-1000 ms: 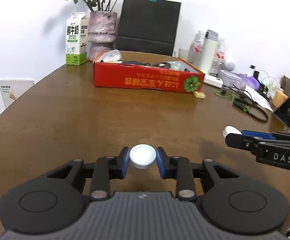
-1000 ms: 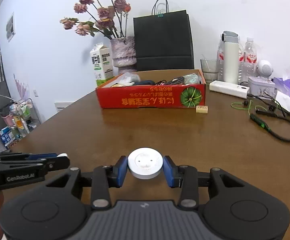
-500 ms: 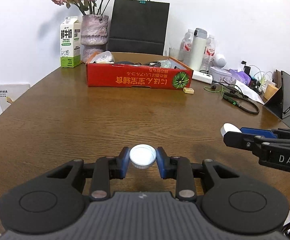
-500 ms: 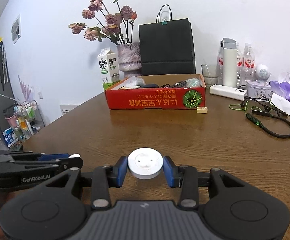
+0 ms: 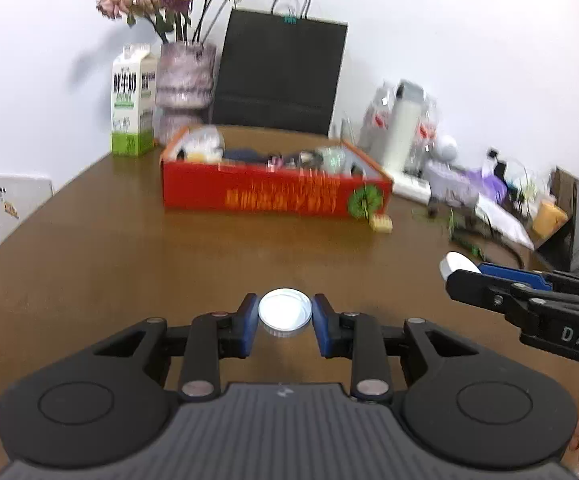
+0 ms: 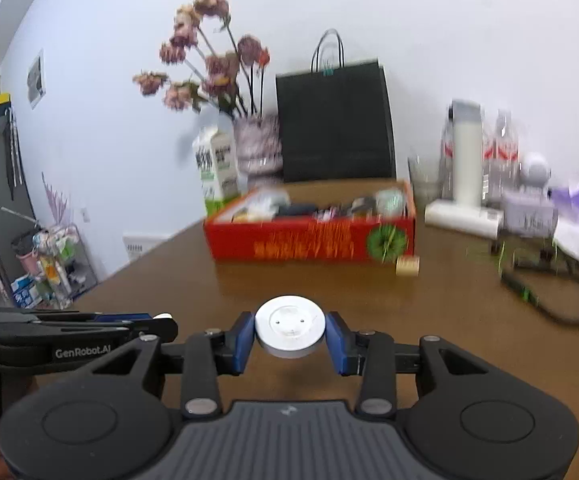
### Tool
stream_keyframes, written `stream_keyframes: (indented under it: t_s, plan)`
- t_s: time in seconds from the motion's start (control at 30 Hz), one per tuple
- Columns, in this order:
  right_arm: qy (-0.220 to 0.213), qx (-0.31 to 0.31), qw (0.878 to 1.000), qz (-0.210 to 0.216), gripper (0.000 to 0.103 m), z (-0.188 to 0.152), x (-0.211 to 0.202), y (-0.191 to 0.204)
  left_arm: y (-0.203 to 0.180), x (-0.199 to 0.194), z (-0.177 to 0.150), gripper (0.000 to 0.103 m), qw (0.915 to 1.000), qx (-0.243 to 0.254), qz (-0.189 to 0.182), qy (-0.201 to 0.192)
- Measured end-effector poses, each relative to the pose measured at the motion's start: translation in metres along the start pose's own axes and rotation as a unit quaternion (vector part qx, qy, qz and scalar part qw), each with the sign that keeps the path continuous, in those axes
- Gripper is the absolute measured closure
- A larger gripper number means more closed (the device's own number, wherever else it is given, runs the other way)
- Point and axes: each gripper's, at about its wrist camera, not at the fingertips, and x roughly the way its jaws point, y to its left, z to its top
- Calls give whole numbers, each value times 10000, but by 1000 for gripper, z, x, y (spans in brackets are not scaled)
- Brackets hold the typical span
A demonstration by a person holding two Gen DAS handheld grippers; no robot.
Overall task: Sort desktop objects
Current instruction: 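Carry the white cap and white lid over the red box and release both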
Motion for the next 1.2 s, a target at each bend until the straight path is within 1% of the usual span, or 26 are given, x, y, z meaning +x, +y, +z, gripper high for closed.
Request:
stream_keyframes:
  t_s: [0.1, 0.23, 0.37, 0.47, 0.5, 0.53, 0.6, 0.67, 0.77, 0.8, 0.83, 0.87, 0.9, 0.93, 0.97, 1.0, 1.03, 1.07, 1.1, 1.13, 1.17, 1.2]
  plan:
    - [-134, 1, 9999, 60, 65, 19, 8, -11, -2, 10, 21, 74, 9998, 55, -23, -170]
    - [-236, -9, 9996, 124, 65, 56, 30, -26, 0, 28, 56, 74, 9992, 119, -192, -322]
    - [-279, 21, 9996, 3, 65, 100, 61, -49, 2, 61, 97, 74, 9985, 97, -384, -383]
    - [-120, -6, 9999, -53, 65, 134, 99, -68, 4, 97, 129, 74, 9988, -116, -460, -147]
    - [-5, -6, 9999, -108, 65, 144, 114, -74, 3, 112, 140, 74, 9983, -114, -571, -87]
    - [148, 46, 9998, -145, 65, 154, 132, -81, 2, 127, 149, 74, 9981, -127, -598, -30]
    - [494, 211, 9983, -211, 65, 170, 168, -96, -1, 167, 165, 74, 9974, -52, -645, 311]
    - [820, 272, 9956, -351, 65, 180, 204, -107, 0, 206, 174, 74, 9959, -214, -598, 652]
    - [1235, 324, 9905, -506, 65, 185, 248, -115, -5, 258, 178, 74, 9893, -293, -887, 1117]
    - [1343, 328, 9889, -547, 65, 185, 261, -117, -6, 271, 178, 74, 9868, -291, -960, 1270]
    - [1439, 305, 9872, -621, 65, 185, 272, -118, -7, 277, 176, 73, 9861, -270, -968, 1325]
    - [1558, 290, 9851, -667, 64, 185, 284, -120, -10, 285, 174, 70, 9864, -146, -909, 1361]
    - [1635, 300, 9835, -715, 65, 184, 293, -121, -11, 290, 174, 65, 9868, -48, -866, 1368]
    - [1657, 304, 9827, -765, 63, 182, 297, -121, -11, 292, 174, 50, 9870, 40, -871, 1349]
    - [1698, 281, 9816, -831, 61, 181, 303, -122, -10, 291, 174, 45, 9870, 78, -921, 1315]
    - [1696, 261, 9812, -884, 58, 180, 305, -122, -7, 288, 174, 43, 9873, 88, -988, 1241]
    - [1660, 235, 9815, -926, 56, 180, 307, -121, -5, 286, 177, 37, 9878, 68, -1022, 1175]
    - [1612, 230, 9820, -955, 49, 181, 307, -122, -1, 283, 179, 30, 9886, 34, -1014, 1116]
    - [1587, 259, 9822, -972, 43, 183, 307, -122, 1, 282, 182, 29, 9894, 23, -975, 1073]
    - [1568, 283, 9824, -973, 42, 184, 307, -122, 4, 281, 186, 28, 9904, 16, -910, 1043]
    - [1554, 270, 9828, -961, 38, 186, 305, -121, 6, 280, 189, 23, 9914, -3, -810, 1030]
    - [1560, 234, 9828, -964, 34, 187, 304, -119, 9, 278, 191, 20, 9924, -29, -686, 1018]
